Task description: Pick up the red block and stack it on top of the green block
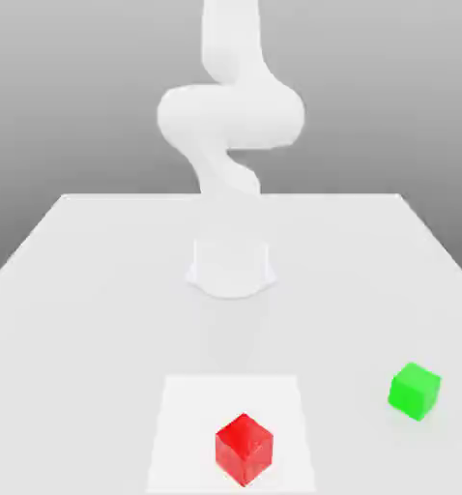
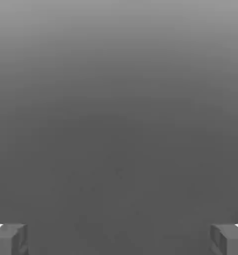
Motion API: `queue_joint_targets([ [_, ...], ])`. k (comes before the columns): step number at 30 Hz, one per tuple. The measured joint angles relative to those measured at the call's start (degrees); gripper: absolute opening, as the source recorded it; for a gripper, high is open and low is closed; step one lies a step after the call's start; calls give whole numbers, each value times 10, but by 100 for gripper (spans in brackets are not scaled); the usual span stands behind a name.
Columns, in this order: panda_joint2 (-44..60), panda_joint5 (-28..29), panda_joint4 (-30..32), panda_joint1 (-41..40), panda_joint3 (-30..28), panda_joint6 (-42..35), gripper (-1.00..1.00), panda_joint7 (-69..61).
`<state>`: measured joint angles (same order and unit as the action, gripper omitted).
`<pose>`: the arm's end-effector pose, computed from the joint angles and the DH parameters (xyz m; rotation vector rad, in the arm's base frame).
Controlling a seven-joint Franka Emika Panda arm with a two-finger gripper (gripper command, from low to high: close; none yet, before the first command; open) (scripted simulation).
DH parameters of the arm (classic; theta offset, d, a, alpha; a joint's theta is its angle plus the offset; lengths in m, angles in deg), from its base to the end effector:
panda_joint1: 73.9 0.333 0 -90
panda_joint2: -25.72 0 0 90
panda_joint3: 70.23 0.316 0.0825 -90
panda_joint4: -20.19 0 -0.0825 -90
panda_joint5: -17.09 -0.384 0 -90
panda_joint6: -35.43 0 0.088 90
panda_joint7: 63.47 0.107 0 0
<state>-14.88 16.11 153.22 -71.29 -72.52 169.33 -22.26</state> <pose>0.3812 -0.0027 0.6706 -2.5199 0.9501 -0.9302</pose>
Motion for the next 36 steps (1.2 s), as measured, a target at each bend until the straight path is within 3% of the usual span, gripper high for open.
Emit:
queue_joint_targets([
  [14, 296, -70, 69, 102, -83, 118, 0, -271],
  [19, 398, -75, 94, 112, -85, 161, 0, -353],
  [24, 495, -45, 118, 111, -86, 208, 0, -406],
  [29, 597, -76, 108, 88, -56, 288, 0, -441],
  [30, 610, -81, 106, 83, -50, 298, -100, -445],
  [36, 616, -83, 105, 81, -47, 303, -100, -446],
])
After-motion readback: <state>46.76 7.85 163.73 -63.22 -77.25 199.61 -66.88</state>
